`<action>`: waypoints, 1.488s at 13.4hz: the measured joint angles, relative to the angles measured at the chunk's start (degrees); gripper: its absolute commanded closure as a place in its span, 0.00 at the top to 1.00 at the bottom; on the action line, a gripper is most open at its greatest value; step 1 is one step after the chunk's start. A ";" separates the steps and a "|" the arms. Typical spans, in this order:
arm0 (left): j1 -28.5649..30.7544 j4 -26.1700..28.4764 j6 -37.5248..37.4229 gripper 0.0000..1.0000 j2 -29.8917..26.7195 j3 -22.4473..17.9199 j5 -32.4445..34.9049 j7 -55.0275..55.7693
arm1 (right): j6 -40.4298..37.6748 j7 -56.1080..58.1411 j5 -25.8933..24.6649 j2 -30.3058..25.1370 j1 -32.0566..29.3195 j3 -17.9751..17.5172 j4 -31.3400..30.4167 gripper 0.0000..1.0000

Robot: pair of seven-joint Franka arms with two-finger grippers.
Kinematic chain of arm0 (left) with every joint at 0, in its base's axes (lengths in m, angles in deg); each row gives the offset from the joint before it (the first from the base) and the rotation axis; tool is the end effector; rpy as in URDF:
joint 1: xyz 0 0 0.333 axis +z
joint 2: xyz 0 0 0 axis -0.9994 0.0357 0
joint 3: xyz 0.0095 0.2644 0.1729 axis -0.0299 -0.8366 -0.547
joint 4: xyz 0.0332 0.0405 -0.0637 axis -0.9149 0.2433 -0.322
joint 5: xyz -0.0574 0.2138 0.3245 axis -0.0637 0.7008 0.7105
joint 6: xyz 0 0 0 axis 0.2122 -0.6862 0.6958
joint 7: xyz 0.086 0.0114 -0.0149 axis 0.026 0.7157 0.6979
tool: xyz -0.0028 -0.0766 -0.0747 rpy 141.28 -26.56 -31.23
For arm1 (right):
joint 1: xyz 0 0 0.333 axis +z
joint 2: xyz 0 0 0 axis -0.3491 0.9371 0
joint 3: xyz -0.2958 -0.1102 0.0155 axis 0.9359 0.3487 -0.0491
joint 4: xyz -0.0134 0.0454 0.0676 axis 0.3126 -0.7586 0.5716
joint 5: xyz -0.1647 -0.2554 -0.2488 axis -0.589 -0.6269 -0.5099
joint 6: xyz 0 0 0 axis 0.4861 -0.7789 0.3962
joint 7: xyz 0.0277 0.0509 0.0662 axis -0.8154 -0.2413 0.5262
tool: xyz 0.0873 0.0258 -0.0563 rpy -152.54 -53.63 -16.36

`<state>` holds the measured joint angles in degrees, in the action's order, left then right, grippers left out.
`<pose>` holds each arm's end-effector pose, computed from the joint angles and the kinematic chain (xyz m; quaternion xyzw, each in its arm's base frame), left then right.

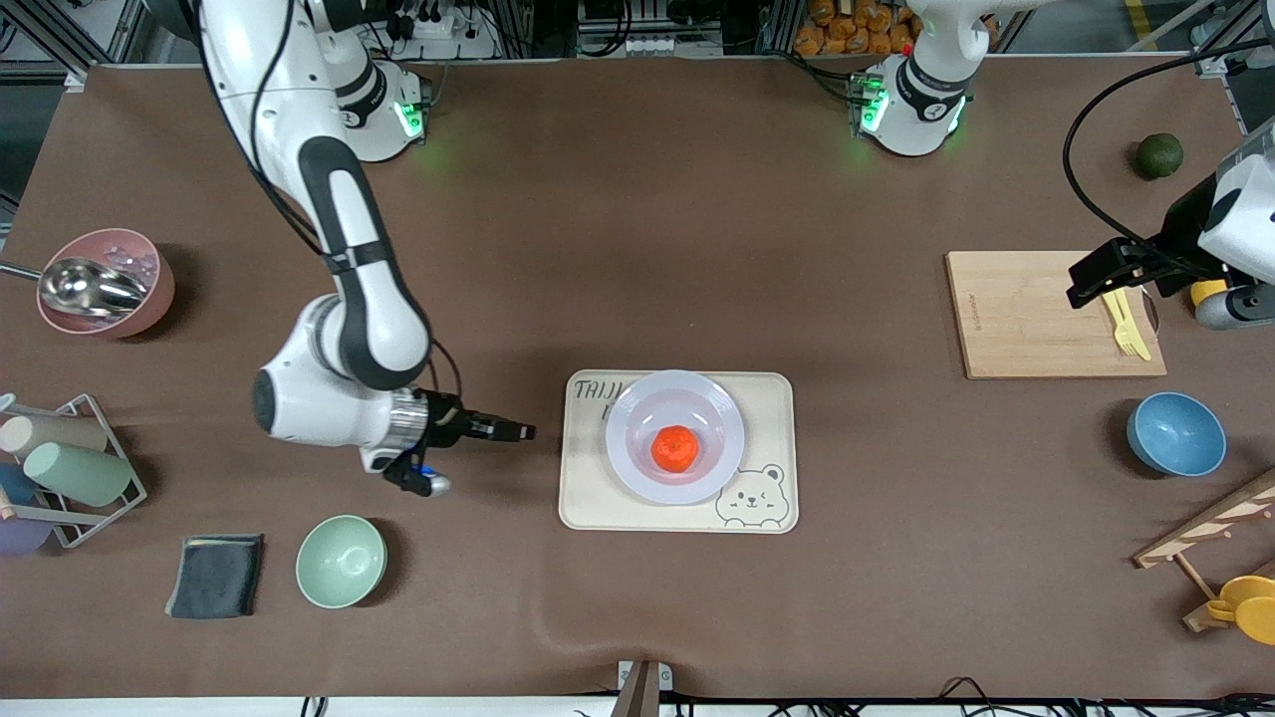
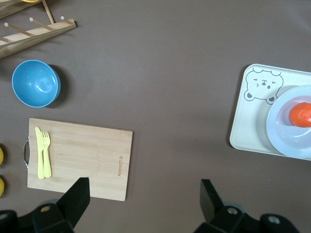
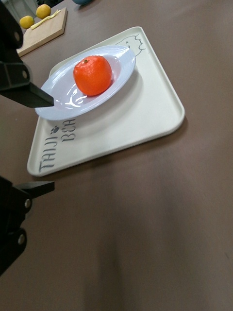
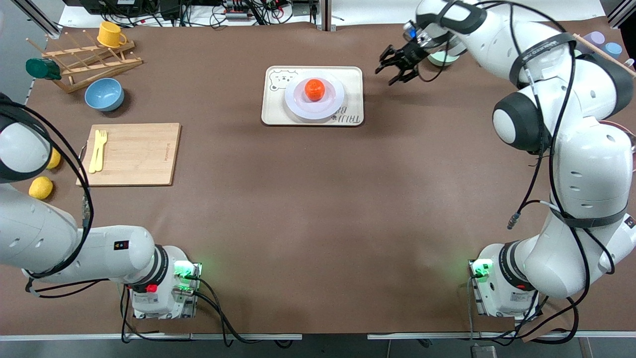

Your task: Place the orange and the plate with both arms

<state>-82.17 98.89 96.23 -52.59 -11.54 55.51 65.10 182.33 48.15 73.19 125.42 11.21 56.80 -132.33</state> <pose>0.5773 -0.0468 0.6215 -0.9978 -0.0653 -0.0114 0.0027 0.6598 0.2066 0.2658 -0.9351 0.1301 0.1040 0.3128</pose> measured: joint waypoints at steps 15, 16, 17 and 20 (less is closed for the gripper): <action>-0.19 -0.02 0.01 1.00 -0.38 0.93 0.00 0.00 | -17.64 16.70 -29.89 -8.39 -16.67 8.43 5.34 1.00; -0.14 -0.03 0.07 1.00 -0.43 0.90 0.00 0.00 | -17.67 16.79 -34.13 -10.38 -18.99 5.76 5.58 1.00; -0.08 -0.03 0.16 1.00 -0.43 0.84 0.00 0.00 | -17.84 16.98 -38.09 -12.53 -21.32 2.87 5.71 1.00; 0.03 -0.04 0.40 1.00 -0.44 0.82 0.00 0.00 | -19.48 18.90 -45.08 -18.20 -27.85 -4.41 5.87 1.00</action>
<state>-82.14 98.85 96.62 -53.03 -10.73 55.51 65.10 162.85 67.04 28.11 107.22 -16.64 52.39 -126.47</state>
